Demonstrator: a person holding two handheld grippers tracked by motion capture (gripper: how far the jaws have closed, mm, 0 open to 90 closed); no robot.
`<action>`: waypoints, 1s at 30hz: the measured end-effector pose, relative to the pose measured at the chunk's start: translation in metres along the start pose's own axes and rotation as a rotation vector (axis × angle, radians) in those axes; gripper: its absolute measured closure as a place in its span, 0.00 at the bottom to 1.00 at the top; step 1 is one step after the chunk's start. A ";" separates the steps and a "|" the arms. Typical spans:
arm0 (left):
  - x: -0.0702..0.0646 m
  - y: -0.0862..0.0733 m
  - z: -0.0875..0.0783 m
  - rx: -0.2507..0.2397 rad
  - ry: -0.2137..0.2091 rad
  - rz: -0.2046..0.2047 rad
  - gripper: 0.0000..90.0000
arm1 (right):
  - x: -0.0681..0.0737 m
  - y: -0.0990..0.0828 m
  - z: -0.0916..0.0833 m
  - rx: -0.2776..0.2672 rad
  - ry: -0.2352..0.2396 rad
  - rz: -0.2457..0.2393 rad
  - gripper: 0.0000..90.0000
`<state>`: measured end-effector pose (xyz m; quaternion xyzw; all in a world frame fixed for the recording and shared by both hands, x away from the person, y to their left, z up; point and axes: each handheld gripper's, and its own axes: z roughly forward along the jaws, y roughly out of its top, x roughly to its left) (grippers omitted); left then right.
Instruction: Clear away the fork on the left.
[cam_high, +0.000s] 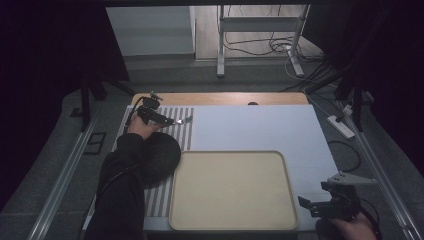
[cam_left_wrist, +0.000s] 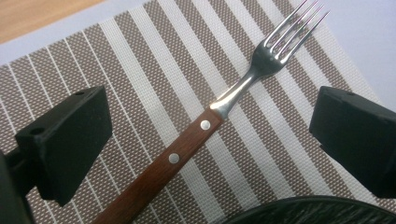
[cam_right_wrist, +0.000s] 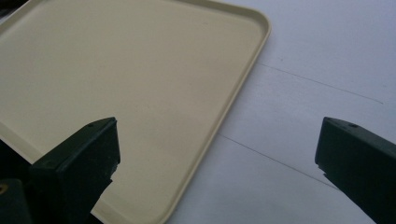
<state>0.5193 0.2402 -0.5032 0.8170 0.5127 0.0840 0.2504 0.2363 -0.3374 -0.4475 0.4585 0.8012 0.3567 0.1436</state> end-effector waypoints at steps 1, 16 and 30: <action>0.001 0.000 0.001 0.004 -0.001 0.007 0.00 | 0.000 0.000 0.000 -0.001 0.001 -0.001 0.01; 0.009 -0.007 0.025 0.066 0.056 0.029 0.23 | -0.001 0.000 0.000 -0.007 0.009 0.004 0.01; 0.001 -0.012 0.013 0.105 -0.030 0.217 0.86 | -0.001 0.000 0.000 -0.004 0.009 0.002 0.01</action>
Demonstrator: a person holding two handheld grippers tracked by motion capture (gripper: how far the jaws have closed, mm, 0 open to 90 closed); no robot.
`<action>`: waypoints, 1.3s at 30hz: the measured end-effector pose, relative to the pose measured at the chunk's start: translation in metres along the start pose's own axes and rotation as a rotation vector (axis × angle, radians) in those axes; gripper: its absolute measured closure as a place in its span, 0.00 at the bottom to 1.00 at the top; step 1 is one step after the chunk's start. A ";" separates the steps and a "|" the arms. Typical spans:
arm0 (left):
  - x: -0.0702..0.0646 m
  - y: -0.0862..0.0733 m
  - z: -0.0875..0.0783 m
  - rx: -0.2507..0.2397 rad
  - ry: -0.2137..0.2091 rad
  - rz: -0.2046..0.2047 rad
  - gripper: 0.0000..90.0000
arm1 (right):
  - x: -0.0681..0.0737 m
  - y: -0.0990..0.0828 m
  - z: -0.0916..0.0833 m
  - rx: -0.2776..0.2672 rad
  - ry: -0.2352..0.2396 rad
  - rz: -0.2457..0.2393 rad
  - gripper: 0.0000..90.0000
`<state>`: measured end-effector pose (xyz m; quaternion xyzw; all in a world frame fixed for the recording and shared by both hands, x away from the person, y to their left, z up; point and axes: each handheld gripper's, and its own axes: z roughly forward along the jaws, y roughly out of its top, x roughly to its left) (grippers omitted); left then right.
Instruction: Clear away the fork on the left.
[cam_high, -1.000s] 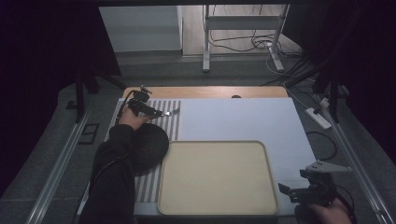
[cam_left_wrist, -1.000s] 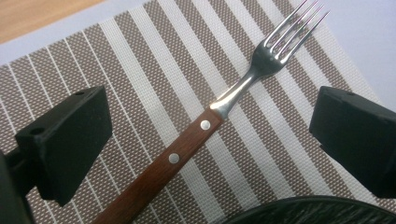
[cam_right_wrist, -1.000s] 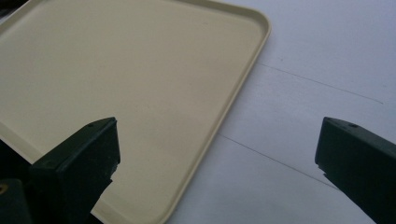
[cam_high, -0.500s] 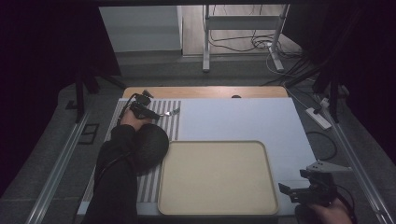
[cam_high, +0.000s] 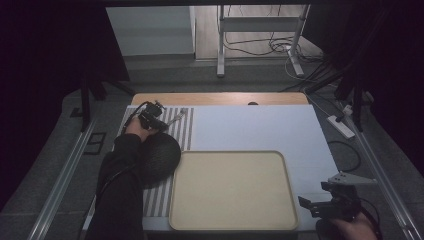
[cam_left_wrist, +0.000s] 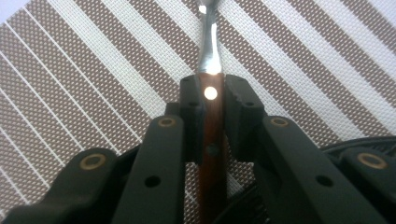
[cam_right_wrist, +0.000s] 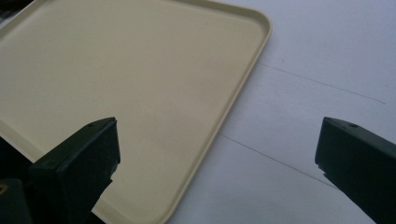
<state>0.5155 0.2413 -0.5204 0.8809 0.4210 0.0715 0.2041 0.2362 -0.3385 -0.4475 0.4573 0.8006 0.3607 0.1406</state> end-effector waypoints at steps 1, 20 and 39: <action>0.000 -0.001 0.000 -0.006 -0.002 0.005 0.86 | 0.000 0.000 0.000 0.000 0.000 0.000 0.01; -0.001 -0.010 -0.021 -0.074 0.295 0.132 0.87 | -0.001 0.000 0.000 -0.004 0.011 0.014 0.01; -0.003 -0.041 -0.048 -0.118 0.078 -0.098 0.86 | -0.001 0.000 0.000 0.000 0.007 0.010 0.01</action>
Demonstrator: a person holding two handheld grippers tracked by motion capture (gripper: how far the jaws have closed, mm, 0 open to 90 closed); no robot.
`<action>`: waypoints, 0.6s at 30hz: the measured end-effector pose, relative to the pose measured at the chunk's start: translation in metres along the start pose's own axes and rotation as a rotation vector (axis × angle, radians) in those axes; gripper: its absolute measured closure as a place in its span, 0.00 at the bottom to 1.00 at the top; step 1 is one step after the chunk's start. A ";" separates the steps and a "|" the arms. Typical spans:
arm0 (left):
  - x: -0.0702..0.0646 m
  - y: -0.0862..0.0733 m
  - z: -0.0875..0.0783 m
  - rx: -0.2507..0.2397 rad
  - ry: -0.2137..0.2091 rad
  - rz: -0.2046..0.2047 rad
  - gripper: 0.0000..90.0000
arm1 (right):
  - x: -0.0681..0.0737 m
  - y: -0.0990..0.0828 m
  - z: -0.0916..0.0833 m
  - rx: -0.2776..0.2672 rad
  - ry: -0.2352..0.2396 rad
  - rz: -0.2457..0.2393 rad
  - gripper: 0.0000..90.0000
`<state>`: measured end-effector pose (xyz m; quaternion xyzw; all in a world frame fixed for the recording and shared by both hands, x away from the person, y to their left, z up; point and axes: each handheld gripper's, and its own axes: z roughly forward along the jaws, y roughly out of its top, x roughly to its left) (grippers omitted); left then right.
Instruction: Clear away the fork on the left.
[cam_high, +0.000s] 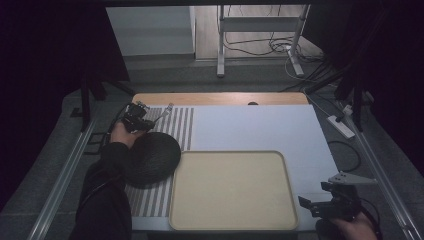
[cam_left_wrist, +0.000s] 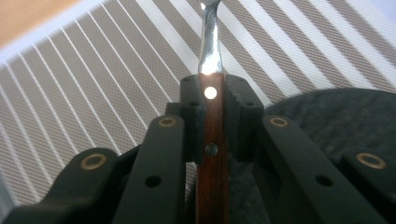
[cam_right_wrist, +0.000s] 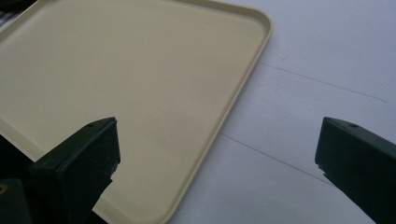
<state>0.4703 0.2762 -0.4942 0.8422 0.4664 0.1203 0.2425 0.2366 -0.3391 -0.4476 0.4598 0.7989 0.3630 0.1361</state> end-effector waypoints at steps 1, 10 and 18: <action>-0.001 -0.002 -0.001 -0.002 -0.008 -0.008 0.86 | 0.000 0.000 0.000 0.000 0.000 0.000 0.01; -0.021 -0.021 -0.013 -0.024 -0.078 -0.049 0.86 | 0.000 0.000 0.000 0.002 -0.003 -0.001 0.01; -0.043 -0.043 -0.031 -0.050 -0.113 -0.063 0.86 | 0.001 0.000 0.000 0.002 -0.006 -0.006 0.01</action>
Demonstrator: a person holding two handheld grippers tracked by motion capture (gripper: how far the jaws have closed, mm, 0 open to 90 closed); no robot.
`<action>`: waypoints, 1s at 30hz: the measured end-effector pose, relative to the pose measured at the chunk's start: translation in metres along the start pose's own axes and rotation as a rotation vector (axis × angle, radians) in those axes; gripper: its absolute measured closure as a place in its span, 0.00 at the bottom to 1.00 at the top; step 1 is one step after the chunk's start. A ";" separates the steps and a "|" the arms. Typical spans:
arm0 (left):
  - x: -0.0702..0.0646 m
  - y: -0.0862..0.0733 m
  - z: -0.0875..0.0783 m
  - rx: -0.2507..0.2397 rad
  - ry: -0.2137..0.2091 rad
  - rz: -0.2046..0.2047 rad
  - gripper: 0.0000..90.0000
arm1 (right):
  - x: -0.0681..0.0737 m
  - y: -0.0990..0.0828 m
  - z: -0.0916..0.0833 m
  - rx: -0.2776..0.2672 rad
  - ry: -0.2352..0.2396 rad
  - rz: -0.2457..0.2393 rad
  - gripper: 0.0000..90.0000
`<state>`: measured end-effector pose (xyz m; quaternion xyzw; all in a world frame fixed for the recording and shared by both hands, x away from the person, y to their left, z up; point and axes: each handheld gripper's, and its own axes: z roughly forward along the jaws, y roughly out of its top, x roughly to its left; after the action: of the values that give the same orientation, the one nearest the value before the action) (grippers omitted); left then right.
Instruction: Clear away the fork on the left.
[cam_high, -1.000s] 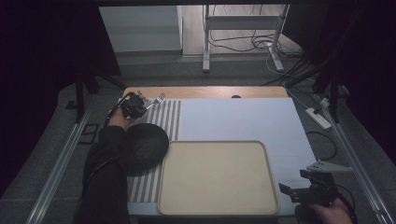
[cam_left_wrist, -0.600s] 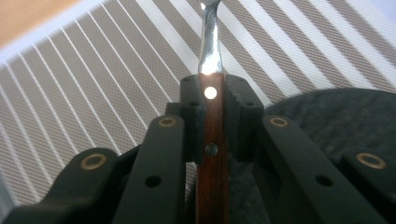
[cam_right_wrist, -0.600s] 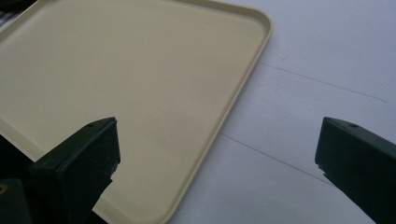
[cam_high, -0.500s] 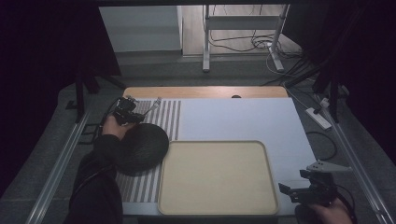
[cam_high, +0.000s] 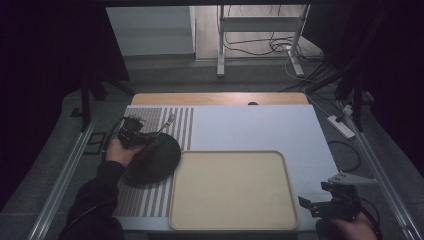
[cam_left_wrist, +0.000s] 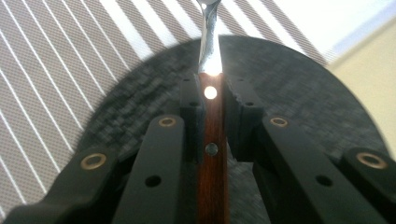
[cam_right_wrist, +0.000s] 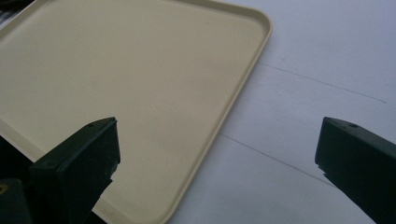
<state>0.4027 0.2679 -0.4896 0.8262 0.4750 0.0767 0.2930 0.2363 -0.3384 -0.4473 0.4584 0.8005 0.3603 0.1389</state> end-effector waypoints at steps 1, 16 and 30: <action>-0.004 -0.003 -0.002 -0.003 -0.003 -0.003 0.86 | 0.000 0.000 0.000 0.001 -0.001 -0.001 0.01; -0.052 -0.041 -0.034 -0.049 -0.044 -0.034 0.86 | 0.002 0.000 0.000 -0.003 -0.003 -0.012 0.01; -0.089 -0.065 -0.053 -0.090 -0.036 -0.052 0.86 | 0.003 0.000 0.000 -0.002 -0.003 -0.020 0.01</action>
<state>0.2848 0.2400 -0.4694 0.8010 0.4868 0.0753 0.3402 0.2349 -0.3362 -0.4468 0.4508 0.8045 0.3590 0.1442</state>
